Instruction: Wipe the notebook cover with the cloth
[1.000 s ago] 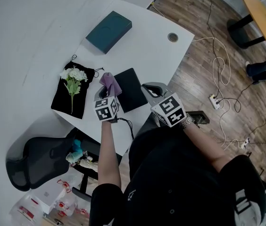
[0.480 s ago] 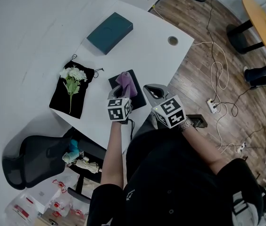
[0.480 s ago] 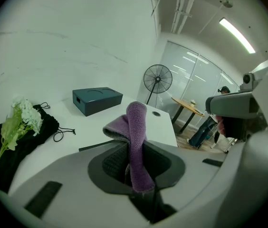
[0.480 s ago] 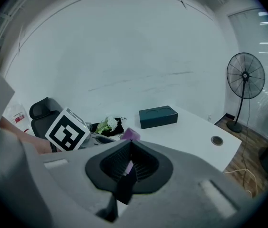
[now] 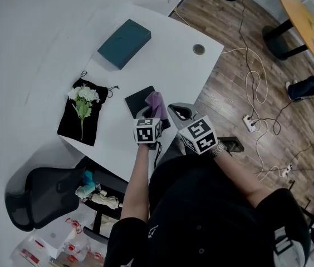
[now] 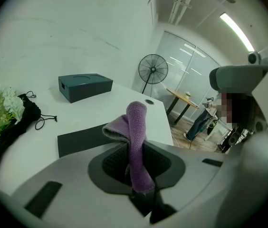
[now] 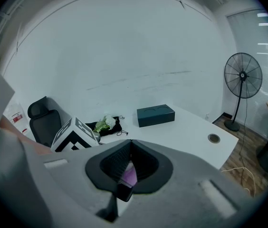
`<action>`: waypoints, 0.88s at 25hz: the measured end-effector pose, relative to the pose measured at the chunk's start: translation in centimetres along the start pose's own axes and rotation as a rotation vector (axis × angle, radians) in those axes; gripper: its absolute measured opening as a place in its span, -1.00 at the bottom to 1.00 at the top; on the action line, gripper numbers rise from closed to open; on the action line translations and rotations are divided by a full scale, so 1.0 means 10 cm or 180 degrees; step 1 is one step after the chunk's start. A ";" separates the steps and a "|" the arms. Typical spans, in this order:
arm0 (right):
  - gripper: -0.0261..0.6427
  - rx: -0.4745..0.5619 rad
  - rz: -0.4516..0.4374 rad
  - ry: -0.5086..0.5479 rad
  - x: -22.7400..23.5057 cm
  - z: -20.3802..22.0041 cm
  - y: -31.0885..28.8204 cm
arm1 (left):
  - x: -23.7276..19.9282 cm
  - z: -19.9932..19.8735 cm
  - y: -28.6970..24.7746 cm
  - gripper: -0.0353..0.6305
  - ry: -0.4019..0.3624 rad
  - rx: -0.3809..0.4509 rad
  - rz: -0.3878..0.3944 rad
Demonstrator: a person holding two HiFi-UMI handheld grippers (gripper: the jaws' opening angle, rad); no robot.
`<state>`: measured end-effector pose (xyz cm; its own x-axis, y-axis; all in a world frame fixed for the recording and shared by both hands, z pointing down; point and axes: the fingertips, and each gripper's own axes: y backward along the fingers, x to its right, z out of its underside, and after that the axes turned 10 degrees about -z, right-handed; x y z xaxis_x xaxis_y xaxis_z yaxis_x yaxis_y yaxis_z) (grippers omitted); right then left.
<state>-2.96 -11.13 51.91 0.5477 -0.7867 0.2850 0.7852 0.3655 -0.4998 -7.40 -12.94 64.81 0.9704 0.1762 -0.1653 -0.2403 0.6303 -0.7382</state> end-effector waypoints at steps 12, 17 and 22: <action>-0.91 -0.0053 -0.0008 -0.0028 0.01 0.06 -0.01 | -0.06 0.16 -0.23 -0.67 -0.0154 -0.0227 -0.0153; -0.91 -0.0080 -0.0024 -0.0014 0.01 0.07 -0.03 | -0.10 0.19 -0.26 -0.67 -0.0209 -0.0234 -0.0239; -0.91 -0.0108 -0.0030 -0.0010 0.03 0.07 -0.08 | -0.11 0.22 -0.28 -0.67 -0.0278 -0.0220 -0.0252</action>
<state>-3.19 -11.29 52.98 0.5412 -0.7885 0.2923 0.7802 0.3410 -0.5245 -7.82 -13.28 68.48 0.9795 0.1951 -0.0496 -0.1579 0.5918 -0.7905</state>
